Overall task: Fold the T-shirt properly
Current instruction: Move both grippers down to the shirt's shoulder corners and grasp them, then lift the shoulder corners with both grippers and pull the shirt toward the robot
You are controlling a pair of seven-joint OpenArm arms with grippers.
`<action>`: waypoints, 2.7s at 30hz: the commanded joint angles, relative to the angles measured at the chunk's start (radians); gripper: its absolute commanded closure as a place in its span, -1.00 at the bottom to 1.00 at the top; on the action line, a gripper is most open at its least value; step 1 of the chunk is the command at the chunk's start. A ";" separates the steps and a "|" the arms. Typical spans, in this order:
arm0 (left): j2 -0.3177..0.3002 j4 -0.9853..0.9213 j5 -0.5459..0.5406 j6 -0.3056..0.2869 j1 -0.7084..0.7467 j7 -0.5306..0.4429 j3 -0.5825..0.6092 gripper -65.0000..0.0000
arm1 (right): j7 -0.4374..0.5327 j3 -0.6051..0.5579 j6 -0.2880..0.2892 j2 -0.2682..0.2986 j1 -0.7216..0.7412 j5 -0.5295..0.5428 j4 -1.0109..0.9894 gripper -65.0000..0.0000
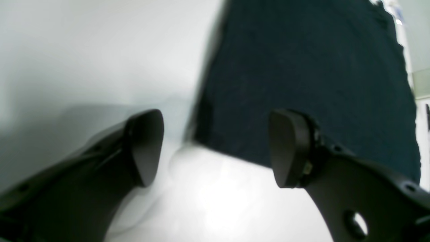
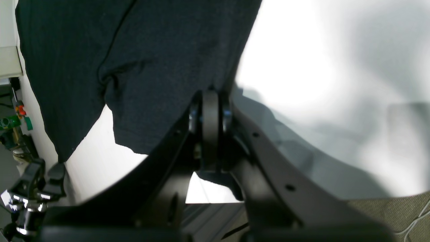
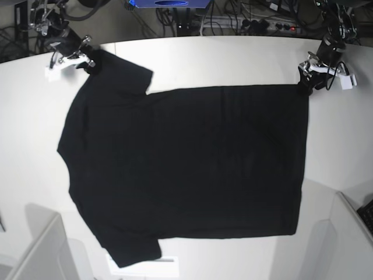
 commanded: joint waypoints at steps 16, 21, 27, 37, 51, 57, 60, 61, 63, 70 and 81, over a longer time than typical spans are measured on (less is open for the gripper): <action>-0.005 -0.038 0.005 0.012 -0.052 0.013 0.098 -0.38 | -0.036 -0.002 -0.027 0.004 -0.014 -0.056 -0.004 1.00; -0.005 -0.078 0.005 0.012 -0.092 0.013 0.106 0.26 | -0.036 -0.002 -0.027 0.004 -0.014 -0.056 -0.004 1.00; -0.009 -0.092 0.005 0.012 -0.106 0.013 0.135 1.00 | -0.036 0.002 -0.027 0.004 -0.014 -0.056 -0.003 1.00; -0.015 0.035 0.059 0.012 -0.025 0.013 0.130 1.00 | -0.036 0.006 -0.029 0.004 -0.045 -0.054 0.092 1.00; -0.014 0.224 0.175 0.012 0.117 0.010 0.129 1.00 | -0.036 0.007 -0.029 0.004 -0.121 -0.053 0.144 1.00; -0.026 0.255 0.179 0.012 0.155 0.008 0.127 1.00 | -0.032 0.007 -0.029 0.004 -0.169 -0.051 0.206 1.00; -0.032 0.269 0.177 0.010 0.178 0.010 0.092 1.00 | -0.032 0.007 -0.029 0.004 -0.195 -0.051 0.240 1.00; -0.031 0.278 0.179 0.008 0.186 0.011 0.078 1.00 | -0.033 0.007 -0.029 0.004 -0.203 -0.051 0.252 1.00; -0.031 0.296 0.179 0.008 0.209 0.011 0.054 1.00 | -0.032 0.007 -0.029 0.002 -0.221 -0.051 0.272 1.00; -0.032 0.319 0.179 0.008 0.241 0.011 0.040 1.00 | -0.029 0.007 -0.029 0.001 -0.286 -0.049 0.332 1.00; -0.031 0.353 0.179 0.008 0.316 0.008 0.043 1.00 | -0.033 0.006 -0.027 0.002 -0.302 0.026 0.405 1.00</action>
